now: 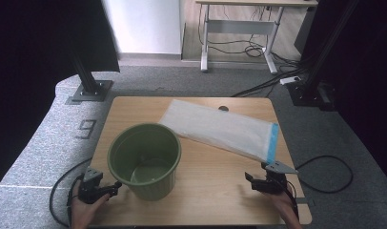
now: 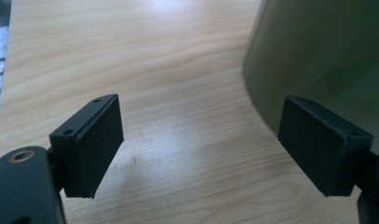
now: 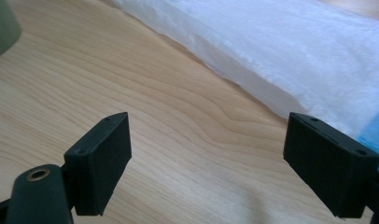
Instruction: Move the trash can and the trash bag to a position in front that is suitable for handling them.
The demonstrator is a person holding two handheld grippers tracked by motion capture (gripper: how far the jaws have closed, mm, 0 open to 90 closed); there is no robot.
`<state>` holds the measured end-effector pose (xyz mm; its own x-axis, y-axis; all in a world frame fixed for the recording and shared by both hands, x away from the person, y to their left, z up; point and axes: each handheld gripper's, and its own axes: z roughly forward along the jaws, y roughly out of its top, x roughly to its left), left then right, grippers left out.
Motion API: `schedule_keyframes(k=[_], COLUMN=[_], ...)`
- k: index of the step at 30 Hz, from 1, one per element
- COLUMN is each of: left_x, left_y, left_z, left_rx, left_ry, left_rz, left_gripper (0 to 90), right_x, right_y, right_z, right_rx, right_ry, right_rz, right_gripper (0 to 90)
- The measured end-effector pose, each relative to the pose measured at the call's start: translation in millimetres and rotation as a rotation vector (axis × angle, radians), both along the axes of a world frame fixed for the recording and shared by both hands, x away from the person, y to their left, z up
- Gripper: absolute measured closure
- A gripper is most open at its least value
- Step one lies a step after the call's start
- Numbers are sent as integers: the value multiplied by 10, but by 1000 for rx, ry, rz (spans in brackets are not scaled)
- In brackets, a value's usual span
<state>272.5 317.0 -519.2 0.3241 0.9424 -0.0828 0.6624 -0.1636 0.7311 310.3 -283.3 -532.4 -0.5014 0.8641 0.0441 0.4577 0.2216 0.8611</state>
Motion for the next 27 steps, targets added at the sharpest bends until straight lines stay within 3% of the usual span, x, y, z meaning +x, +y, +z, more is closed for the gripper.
schedule_keyframes(k=[3,9,13,14,15,24,27], left_x=[-63,-225,-320,-347,-347,-322,-246], left_y=[5,-16,-63,-99,-99,-337,-401], left_z=[38,79,114,125,125,280,315], left_rx=[-19,-16,-29,-39,-39,-116,-97], left_ry=[-25,-35,-41,-41,-41,-105,-107], left_rz=[-23,-81,-158,-198,-198,-402,-434], left_gripper=[143,142,142,141,141,139,106], right_x=[6,91,123,124,124,116,80], right_y=[-36,-149,-201,-209,-209,-234,-234], right_z=[17,37,35,35,35,34,17], right_rx=[13,49,59,61,61,54,39], right_ry=[-5,-11,-12,-13,-13,-6,3], right_rz=[-7,-32,-39,-40,-40,-54,-54], right_gripper=[156,161,166,170,170,182,182])
